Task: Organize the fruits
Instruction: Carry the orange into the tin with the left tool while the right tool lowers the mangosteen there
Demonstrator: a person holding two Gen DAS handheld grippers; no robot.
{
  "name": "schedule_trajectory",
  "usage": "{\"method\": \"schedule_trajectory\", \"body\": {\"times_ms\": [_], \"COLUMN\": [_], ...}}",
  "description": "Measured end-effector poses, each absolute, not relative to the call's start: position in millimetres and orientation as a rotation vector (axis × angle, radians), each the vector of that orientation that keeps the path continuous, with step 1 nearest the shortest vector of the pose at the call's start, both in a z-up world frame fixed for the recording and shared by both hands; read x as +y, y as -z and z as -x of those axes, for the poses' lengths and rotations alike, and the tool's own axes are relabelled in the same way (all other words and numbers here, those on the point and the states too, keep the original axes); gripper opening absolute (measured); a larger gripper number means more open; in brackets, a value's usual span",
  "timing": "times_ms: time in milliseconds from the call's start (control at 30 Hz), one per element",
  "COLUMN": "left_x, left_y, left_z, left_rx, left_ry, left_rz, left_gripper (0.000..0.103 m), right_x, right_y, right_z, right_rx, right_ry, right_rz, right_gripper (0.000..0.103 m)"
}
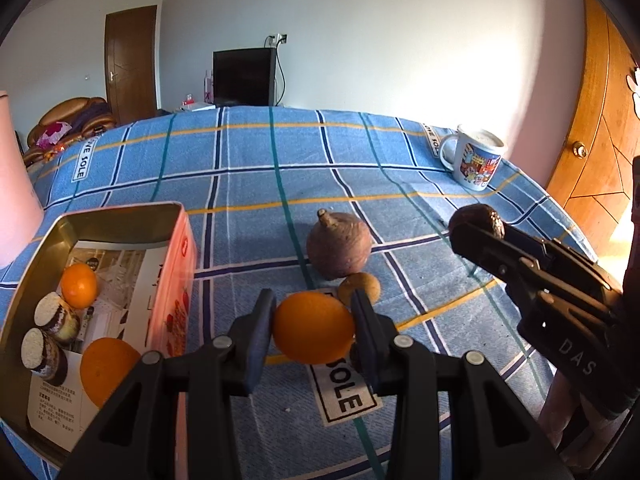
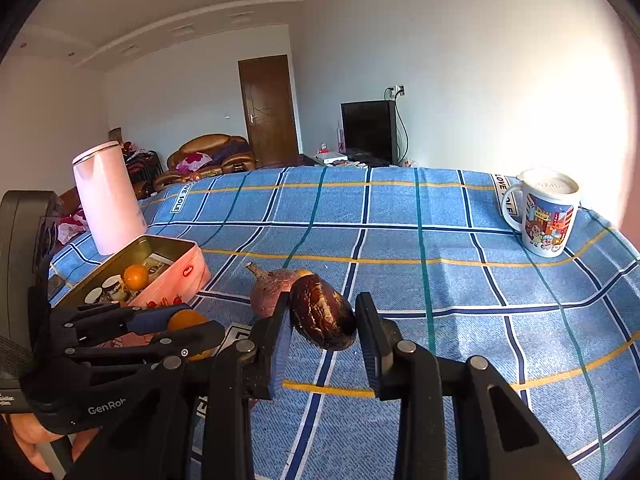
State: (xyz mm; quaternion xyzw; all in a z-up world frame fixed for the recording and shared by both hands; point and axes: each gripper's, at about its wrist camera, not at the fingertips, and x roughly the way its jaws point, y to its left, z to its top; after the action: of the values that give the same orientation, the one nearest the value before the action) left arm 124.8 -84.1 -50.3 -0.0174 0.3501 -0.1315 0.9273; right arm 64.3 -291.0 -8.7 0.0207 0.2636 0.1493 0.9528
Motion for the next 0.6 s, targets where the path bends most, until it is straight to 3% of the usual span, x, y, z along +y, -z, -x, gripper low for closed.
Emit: {"method": "schedule_trajectory", "body": {"times_ms": [600], "left_x": [-89], "left_y": [31], "left_z": [-91], "left_rx": [0.549], "left_ry": [0.227], "left_rz": [-0.029], "left_gripper": [0.040], "right_x": [-293], "right_y": [0], "right_z": [-46], "right_rx": [0.425], "right_ry": [-0.298], "right_rz": [-0.034], "right_gripper": [0.033]}}
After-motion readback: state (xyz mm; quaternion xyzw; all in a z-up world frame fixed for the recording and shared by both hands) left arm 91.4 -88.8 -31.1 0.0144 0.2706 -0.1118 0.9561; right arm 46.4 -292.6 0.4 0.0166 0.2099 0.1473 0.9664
